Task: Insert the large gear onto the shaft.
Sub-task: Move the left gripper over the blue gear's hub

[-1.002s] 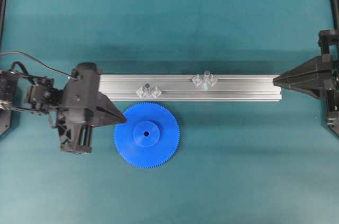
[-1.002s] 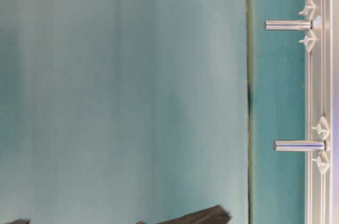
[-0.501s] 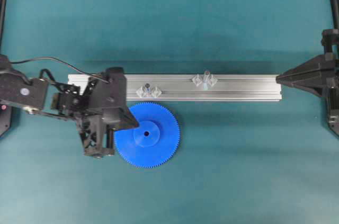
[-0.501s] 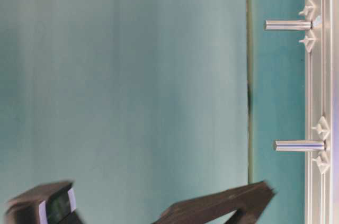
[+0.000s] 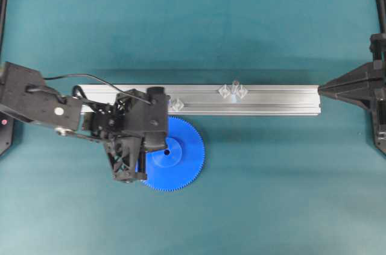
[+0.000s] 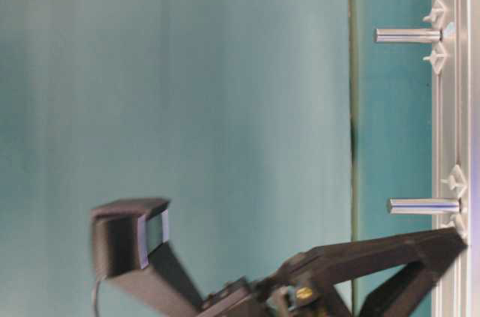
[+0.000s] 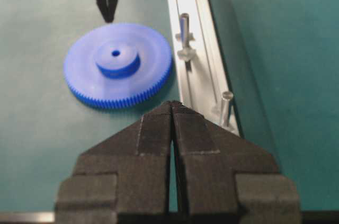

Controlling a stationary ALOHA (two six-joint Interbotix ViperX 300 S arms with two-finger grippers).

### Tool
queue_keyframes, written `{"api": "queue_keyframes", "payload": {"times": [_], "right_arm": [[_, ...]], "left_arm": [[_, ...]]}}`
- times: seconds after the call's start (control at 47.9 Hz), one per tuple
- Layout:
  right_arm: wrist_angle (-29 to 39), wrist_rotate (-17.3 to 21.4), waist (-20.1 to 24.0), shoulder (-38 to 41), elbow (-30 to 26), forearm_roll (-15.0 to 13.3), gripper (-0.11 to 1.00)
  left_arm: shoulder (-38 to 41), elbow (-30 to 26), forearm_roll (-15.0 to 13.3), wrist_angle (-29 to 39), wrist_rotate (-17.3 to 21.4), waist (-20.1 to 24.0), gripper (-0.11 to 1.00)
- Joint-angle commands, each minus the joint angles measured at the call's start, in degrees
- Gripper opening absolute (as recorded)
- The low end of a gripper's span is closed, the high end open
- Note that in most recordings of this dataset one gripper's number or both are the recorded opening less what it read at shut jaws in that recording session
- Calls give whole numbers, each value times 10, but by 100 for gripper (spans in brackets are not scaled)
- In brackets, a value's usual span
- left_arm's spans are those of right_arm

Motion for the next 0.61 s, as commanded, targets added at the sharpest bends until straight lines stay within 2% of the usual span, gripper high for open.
{"api": "queue_keyframes", "payload": {"times": [0.0, 0.104, 0.334, 0.584], "right_arm": [[-3, 4, -2, 2, -6, 1, 2], [-3, 4, -2, 2, -5, 0, 2], [-3, 4, -2, 1, -3, 1, 2], [8, 4, -2, -8, -2, 1, 2]], "left_arm": [[3, -21, 2, 11, 1, -3, -1], [12, -32, 4, 22, 5, -3, -1], [33, -63, 4, 56, 46, -3, -1], [54, -83, 4, 112, 52, -8, -1]]}}
